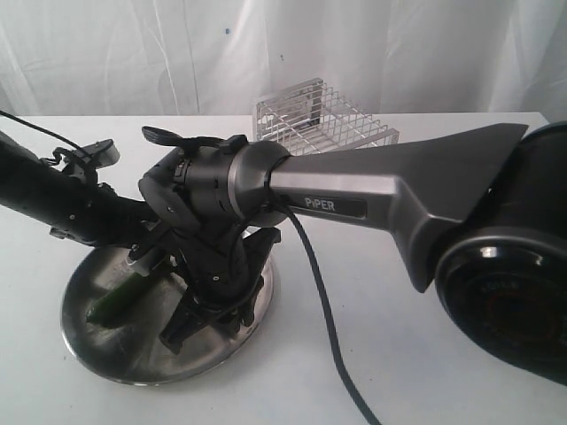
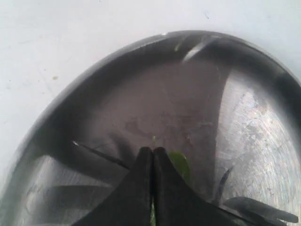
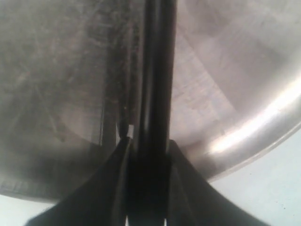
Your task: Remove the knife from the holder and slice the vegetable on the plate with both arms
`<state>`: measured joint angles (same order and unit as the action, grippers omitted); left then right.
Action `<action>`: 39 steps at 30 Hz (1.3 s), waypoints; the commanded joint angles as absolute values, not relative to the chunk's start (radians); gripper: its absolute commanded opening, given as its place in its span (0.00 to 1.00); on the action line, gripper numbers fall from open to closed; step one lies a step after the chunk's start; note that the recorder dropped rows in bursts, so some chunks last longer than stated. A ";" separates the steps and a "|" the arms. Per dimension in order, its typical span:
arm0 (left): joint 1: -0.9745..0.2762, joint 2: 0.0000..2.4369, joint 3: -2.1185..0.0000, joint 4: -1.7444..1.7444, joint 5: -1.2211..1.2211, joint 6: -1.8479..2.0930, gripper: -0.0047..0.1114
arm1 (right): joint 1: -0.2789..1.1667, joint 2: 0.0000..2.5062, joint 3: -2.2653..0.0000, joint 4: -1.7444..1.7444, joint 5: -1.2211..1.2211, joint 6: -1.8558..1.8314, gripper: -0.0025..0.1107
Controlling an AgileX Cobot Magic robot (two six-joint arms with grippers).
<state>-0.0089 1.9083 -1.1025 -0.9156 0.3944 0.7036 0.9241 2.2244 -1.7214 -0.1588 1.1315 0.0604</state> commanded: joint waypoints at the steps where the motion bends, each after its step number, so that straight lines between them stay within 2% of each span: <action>1: -0.011 1.913 -1.106 -0.937 0.375 0.719 0.04 | 0.916 2.223 -1.723 -0.149 1.148 0.047 0.02; 9: -0.011 1.998 -1.106 -0.939 0.424 0.737 0.04 | 0.916 2.223 -1.723 -0.154 1.152 0.047 0.02; 15: -0.011 1.911 -1.106 -0.929 0.405 0.737 0.04 | 0.916 2.223 -1.723 -0.154 1.152 0.047 0.02; 22: -0.011 1.776 -1.106 -0.725 0.458 0.657 0.04 | 0.916 2.223 -1.723 -0.154 1.150 0.044 0.02; 31: -0.011 1.721 -1.074 -0.526 0.614 0.600 0.04 | 0.916 2.223 -1.723 -0.156 1.144 0.044 0.02; 39: -0.011 1.721 -1.003 -0.604 0.606 0.653 0.04 | 0.916 2.225 -1.723 -0.158 1.142 0.030 0.02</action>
